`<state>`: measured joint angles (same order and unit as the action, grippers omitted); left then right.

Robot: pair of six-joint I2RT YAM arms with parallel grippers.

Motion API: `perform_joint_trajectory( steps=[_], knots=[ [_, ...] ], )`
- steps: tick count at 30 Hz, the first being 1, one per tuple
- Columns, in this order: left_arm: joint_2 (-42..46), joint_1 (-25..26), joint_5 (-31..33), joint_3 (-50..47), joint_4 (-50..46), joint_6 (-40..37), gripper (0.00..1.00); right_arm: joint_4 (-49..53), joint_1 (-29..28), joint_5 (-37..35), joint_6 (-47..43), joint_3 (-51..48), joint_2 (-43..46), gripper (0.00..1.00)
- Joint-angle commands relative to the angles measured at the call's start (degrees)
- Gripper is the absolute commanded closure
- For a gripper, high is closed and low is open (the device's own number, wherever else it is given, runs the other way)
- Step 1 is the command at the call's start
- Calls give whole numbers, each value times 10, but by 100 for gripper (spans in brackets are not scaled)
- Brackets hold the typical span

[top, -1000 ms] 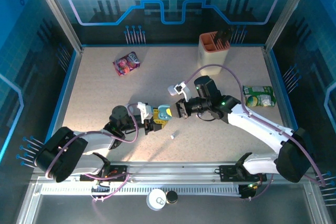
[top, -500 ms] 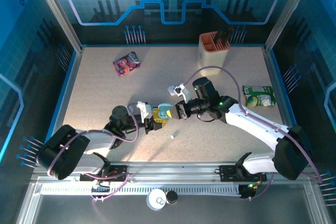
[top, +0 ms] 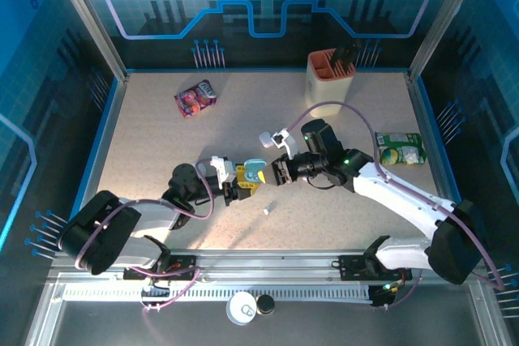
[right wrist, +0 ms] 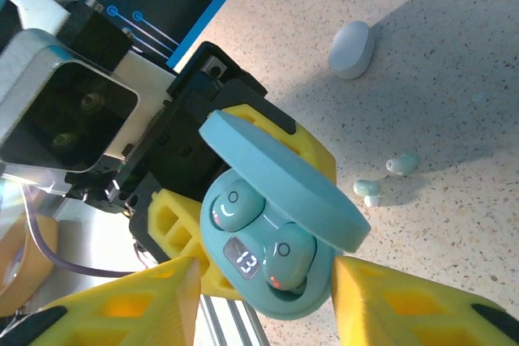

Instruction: Insert the wireless bluetooth earbuds into the charging case

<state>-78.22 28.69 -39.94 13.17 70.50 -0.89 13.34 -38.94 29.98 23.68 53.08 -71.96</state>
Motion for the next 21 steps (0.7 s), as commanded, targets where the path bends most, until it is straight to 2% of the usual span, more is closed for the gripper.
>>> perform_joint_trajectory(
  steps=[1,14,21],
  knots=[
    [-12,6,-17,11,51,9,66,19,4,-19,-16,18,24,51],
    [-14,5,-10,5,56,2,66,10,5,-34,-24,88,-14,47],
    [-2,5,-5,9,44,2,66,26,-4,12,-46,121,-60,43]
  ],
)
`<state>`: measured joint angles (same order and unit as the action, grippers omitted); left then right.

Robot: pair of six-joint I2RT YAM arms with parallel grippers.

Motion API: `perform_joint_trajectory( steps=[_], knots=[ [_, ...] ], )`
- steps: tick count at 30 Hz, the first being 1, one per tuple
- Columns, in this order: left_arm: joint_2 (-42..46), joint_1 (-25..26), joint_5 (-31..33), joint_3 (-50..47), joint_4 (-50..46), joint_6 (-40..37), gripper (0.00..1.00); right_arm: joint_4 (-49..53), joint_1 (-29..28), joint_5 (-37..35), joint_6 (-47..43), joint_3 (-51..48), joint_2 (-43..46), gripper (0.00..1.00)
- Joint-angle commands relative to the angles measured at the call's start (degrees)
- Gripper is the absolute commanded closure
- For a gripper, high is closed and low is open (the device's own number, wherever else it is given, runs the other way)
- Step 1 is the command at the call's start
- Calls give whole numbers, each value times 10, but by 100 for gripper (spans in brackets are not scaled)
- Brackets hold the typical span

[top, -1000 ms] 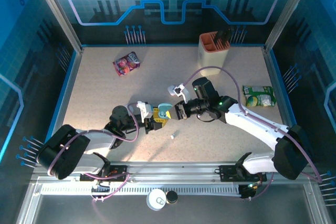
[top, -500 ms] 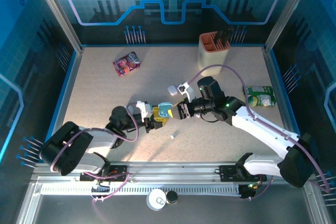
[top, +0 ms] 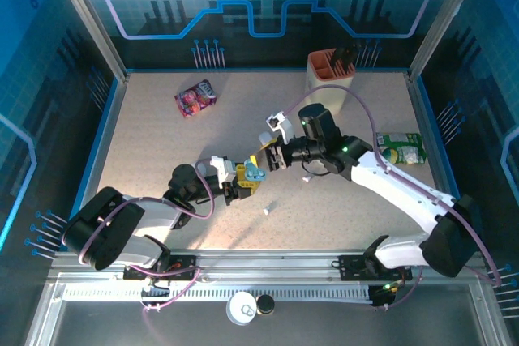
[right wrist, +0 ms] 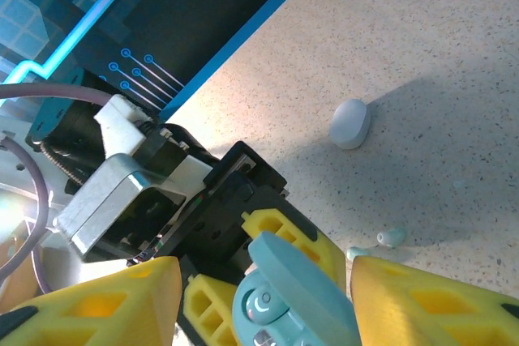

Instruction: Insert the wireless bluetooth earbuds into the charging case

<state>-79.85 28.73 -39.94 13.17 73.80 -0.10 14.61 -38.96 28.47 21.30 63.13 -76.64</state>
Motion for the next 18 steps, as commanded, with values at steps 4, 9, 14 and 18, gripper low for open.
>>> perform_joint_trajectory(
  steps=[4,9,14,18],
  knots=[
    [24,4,13,15,-7,-7,66,20,-6,39,-30,9,-6,47],
    [36,4,40,20,-34,-15,66,4,-3,61,-21,-21,24,51],
    [38,5,58,23,-29,-6,66,-37,17,82,22,-50,49,55],
    [34,5,67,23,3,8,66,-34,43,44,102,-60,59,40]
  ],
)
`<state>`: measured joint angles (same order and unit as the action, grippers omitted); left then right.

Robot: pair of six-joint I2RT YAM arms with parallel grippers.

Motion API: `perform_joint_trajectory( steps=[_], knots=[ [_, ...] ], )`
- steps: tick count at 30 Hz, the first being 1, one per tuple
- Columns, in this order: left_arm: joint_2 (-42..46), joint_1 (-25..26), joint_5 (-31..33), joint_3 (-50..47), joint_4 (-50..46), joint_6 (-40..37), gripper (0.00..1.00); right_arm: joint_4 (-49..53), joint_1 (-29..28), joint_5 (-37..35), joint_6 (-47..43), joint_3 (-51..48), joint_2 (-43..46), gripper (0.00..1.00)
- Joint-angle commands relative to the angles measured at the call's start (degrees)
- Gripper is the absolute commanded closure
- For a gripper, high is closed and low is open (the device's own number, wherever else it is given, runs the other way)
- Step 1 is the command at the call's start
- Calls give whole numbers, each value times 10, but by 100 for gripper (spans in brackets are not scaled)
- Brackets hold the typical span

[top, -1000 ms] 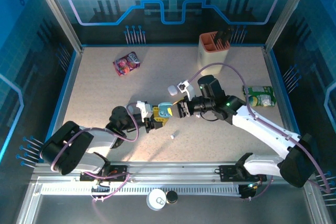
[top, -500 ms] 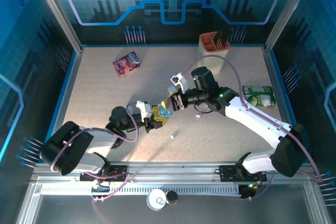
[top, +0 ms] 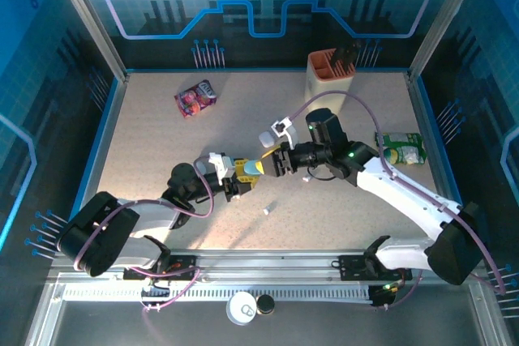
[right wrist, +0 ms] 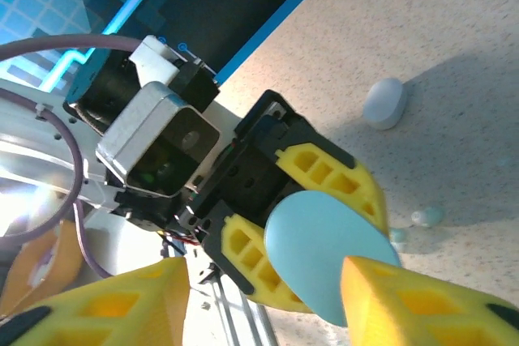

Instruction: Insert the wireless bluetooth earbuds into the charging case

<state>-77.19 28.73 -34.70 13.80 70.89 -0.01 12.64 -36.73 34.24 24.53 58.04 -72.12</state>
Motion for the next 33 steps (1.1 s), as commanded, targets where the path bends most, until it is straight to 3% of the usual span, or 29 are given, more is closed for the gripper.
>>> perform_joint_trajectory(
  steps=[1,4,10,20,27,33],
  knots=[
    [4,5,19,15,44,14,66,-1,35,-19,103,-7,9,35],
    [-8,5,37,10,88,30,66,-19,54,11,165,-27,0,31],
    [-13,6,43,16,94,34,65,-106,37,88,213,-60,-25,26],
    [-24,10,20,24,94,33,65,-232,25,112,297,-97,-62,33],
    [-21,13,22,11,94,25,65,-254,25,116,314,-97,-78,52],
    [-25,13,24,9,94,20,64,-252,26,114,311,-98,-82,82]
  ],
)
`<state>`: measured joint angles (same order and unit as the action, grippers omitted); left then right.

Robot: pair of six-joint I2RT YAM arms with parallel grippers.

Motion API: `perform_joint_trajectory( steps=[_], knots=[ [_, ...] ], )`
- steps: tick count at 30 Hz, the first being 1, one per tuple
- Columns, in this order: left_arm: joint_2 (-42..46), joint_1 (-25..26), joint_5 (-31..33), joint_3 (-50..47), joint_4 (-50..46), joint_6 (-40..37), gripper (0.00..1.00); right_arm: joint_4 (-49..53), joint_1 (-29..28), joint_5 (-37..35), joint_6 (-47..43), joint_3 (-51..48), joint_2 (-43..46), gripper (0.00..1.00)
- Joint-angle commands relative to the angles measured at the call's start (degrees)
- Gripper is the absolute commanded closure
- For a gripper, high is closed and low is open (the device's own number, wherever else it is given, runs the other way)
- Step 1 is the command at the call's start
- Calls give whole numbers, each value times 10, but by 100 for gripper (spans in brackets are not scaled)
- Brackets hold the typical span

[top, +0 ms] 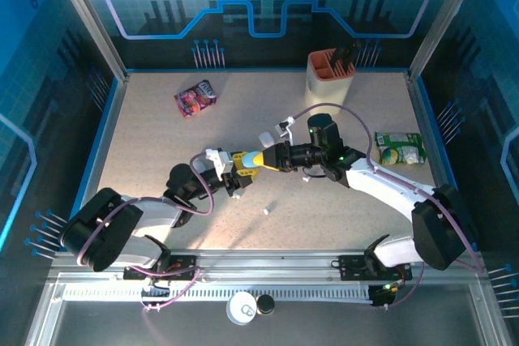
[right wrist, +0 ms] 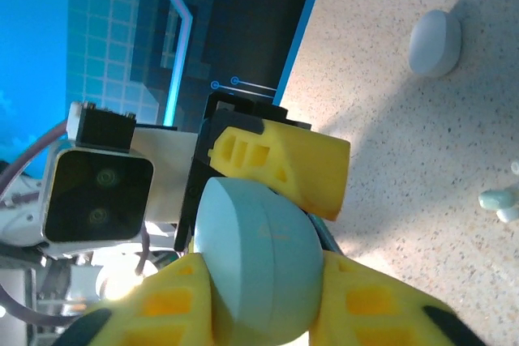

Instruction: Insert the wireless bluetooth earbuds into the charging case

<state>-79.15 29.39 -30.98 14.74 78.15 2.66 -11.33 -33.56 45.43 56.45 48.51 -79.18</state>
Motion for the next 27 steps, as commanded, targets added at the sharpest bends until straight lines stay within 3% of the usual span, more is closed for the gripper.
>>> perform_joint_trajectory(
  steps=[1,3,8,12,18,27],
  knots=[
    [-6,8,-13,-2,21,-7,61,-12,-5,0,-9,-3,-12,85],
    [-8,8,-11,-3,22,-9,57,-11,-5,-3,-14,-5,-11,90],
    [5,7,-2,-12,3,-18,24,32,7,-47,-55,-14,2,90],
    [45,6,32,-19,-73,-45,2,117,30,-143,-120,-26,13,90],
    [135,6,80,-19,-231,-96,1,155,62,-248,-155,-52,-5,90],
    [227,6,149,-14,-388,-121,1,147,62,-301,-179,-45,-95,89]
  ],
)
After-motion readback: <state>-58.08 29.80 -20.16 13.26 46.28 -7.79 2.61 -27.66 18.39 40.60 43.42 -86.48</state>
